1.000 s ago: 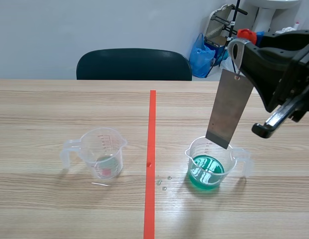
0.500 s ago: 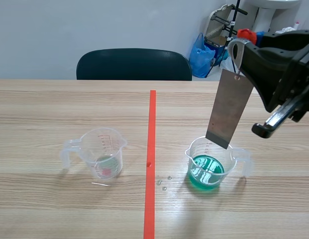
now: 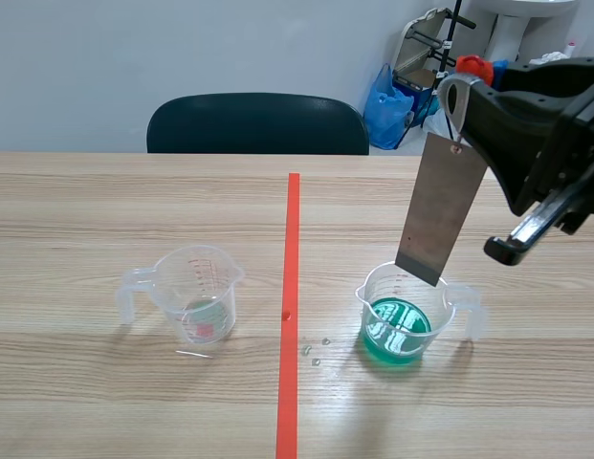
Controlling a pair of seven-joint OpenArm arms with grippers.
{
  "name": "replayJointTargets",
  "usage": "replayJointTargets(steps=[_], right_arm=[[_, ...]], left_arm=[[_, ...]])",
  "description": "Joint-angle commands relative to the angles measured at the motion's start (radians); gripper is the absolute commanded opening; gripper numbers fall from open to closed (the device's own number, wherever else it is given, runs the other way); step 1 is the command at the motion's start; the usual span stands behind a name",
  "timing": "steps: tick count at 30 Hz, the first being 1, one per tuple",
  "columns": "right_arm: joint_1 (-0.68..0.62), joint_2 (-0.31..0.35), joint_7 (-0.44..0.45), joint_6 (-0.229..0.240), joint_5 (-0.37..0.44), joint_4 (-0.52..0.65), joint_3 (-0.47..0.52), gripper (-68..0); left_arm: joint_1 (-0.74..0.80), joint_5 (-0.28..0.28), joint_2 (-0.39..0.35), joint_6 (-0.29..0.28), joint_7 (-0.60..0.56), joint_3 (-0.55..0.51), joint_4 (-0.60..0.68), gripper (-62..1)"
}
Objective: Do the redox reaction experiment
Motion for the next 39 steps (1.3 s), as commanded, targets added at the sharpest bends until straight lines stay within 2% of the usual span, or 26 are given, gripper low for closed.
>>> replayJointTargets(steps=[1,39], right_arm=[[0.01,0.005,0.015,-0.003,0.014,0.02,0.013,-66.0],[0.012,0.005,0.001,-0.003,0.015,0.004,0.005,-66.0]], left_arm=[[0.001,-0.006,-0.004,-0.006,-0.013,0.003,0.012,1.4],[0.001,-0.006,-0.006,-0.006,-0.01,0.003,0.012,1.4]])
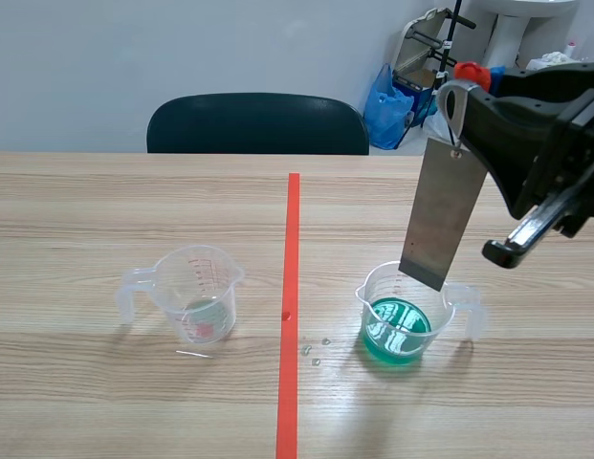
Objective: Do the redox reaction experiment
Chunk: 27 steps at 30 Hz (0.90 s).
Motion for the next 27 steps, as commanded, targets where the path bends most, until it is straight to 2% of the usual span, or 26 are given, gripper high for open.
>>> replayJointTargets(steps=[1,13,27], right_arm=[[0.013,0.005,0.023,-0.003,0.015,-0.002,0.001,-66.0],[0.113,-0.005,0.055,-0.003,0.015,-0.145,-0.101,-66.0],[0.166,-0.077,0.087,-0.002,0.002,-0.292,-0.174,-66.0]], left_arm=[[0.001,-0.006,-0.005,-0.006,-0.014,0.003,0.012,1.4],[0.001,-0.006,-0.005,-0.006,-0.011,0.003,0.012,1.4],[0.001,-0.006,-0.005,-0.006,-0.011,0.003,0.012,1.4]])
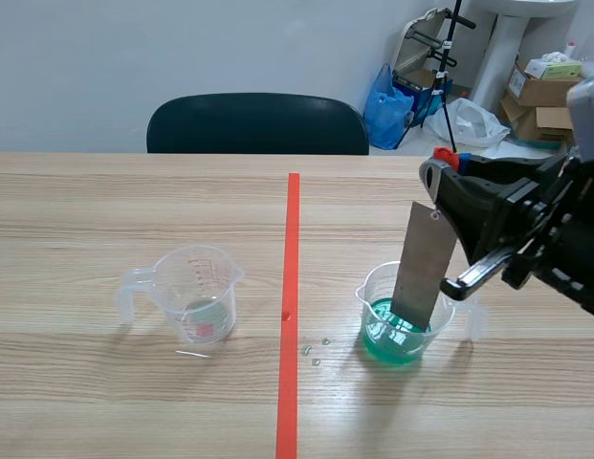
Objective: Do the redox reaction experiment
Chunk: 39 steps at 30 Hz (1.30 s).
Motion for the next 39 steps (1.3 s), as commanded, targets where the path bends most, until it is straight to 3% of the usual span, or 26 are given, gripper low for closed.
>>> replayJointTargets(steps=[1,7,19,39], right_arm=[[0.037,-0.002,0.021,0.001,-0.003,-0.014,-0.015,-66.0],[0.071,-0.004,0.122,0.004,-0.018,-0.114,-0.054,-66.0],[0.079,-0.045,0.308,0.005,-0.18,-0.255,-0.091,-66.0],[0.079,-0.054,0.315,0.004,-0.194,-0.278,-0.091,-66.0]], left_arm=[[0.001,-0.005,-0.003,-0.006,-0.013,0.002,0.012,1.4],[0.001,-0.005,-0.003,-0.006,-0.013,0.002,0.012,1.4],[0.001,-0.003,-0.003,-0.006,-0.013,0.002,0.012,1.4],[0.001,-0.003,-0.003,-0.006,-0.013,0.002,0.012,1.4]])
